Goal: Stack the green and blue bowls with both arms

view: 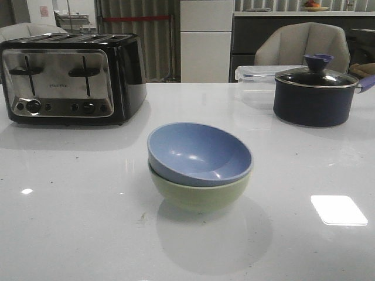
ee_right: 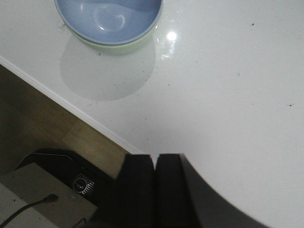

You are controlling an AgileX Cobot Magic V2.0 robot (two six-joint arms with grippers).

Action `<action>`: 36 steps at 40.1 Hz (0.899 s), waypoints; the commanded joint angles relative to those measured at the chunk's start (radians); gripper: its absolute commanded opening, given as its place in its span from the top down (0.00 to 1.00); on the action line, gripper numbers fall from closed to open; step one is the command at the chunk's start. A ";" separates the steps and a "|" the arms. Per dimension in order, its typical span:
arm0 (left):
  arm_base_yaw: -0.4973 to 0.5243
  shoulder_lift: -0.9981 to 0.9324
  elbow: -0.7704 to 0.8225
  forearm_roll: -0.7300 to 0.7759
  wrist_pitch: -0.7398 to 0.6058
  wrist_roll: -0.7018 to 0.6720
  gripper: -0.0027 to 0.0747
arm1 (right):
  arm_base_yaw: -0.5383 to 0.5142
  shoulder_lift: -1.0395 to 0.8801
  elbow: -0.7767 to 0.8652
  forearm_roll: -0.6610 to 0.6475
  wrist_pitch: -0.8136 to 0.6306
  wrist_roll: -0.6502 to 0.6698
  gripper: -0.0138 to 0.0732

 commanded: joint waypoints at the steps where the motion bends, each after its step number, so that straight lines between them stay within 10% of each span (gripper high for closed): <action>1: 0.083 -0.067 0.052 0.014 -0.208 0.000 0.84 | -0.001 -0.004 -0.025 0.003 -0.052 -0.001 0.80; 11: 0.268 -0.290 0.367 -0.042 -0.625 0.000 0.84 | -0.001 -0.004 -0.025 0.003 -0.052 -0.001 0.80; 36: 0.368 -0.458 0.635 -0.057 -0.838 0.000 0.84 | -0.001 -0.004 -0.025 0.003 -0.049 -0.001 0.80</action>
